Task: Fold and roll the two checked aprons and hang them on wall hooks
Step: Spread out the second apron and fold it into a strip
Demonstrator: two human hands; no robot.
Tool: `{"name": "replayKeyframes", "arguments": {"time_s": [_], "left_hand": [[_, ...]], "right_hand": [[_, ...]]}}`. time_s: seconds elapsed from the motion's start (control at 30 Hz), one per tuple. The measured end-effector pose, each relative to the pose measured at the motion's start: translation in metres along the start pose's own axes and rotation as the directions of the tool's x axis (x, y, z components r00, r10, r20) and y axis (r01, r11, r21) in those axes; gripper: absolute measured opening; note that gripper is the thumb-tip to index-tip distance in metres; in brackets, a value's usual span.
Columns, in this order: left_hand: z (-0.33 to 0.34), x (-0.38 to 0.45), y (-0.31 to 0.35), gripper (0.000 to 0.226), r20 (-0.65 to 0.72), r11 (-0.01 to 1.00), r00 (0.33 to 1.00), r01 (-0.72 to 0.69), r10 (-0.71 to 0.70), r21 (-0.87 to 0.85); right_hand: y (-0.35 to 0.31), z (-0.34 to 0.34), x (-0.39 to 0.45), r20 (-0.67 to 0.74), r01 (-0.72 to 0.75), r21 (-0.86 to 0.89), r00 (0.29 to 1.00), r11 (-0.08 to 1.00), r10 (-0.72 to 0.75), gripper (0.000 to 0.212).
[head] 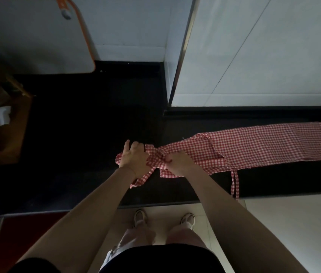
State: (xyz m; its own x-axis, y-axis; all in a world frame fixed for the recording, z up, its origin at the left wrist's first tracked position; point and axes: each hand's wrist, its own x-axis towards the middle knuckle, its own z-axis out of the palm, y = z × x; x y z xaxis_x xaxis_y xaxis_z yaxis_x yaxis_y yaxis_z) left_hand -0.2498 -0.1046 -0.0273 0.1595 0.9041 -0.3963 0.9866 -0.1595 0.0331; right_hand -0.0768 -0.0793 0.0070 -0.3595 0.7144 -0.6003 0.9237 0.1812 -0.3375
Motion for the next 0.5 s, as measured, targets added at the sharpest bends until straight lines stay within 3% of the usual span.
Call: {"name": "replayKeyframes", "arguments": {"time_s": [0.1,0.2,0.3,0.43,0.5], "left_hand": [[-0.005,-0.004,-0.016,0.046,0.161,1.000,0.987,0.024,-0.021,-0.017],[-0.005,-0.011,-0.026,0.049,0.202,0.973,0.971,0.165,-0.131,-0.161],[-0.008,-0.019,-0.032,0.050,0.324,0.954,0.926,0.254,-0.192,-0.162],[-0.006,-0.027,-0.044,0.035,0.338,0.909,0.870,0.408,-0.358,-0.086],[-0.007,-0.032,-0.052,0.030,0.295,0.818,0.839,0.527,-0.457,-0.232]], "right_hand": [[-0.004,0.004,0.000,0.062,0.001,-0.007,0.998,1.000,0.000,0.031],[-0.006,0.006,0.007,0.091,-0.077,0.018,0.993,0.997,0.075,0.053],[-0.007,0.005,0.016,0.151,-0.171,0.094,0.976,0.981,0.155,0.059],[-0.001,0.016,0.014,-0.114,-0.159,0.106,0.979,0.982,0.171,0.072],[0.002,0.016,0.014,-0.091,-0.151,0.082,0.983,0.985,0.158,0.084]]}}
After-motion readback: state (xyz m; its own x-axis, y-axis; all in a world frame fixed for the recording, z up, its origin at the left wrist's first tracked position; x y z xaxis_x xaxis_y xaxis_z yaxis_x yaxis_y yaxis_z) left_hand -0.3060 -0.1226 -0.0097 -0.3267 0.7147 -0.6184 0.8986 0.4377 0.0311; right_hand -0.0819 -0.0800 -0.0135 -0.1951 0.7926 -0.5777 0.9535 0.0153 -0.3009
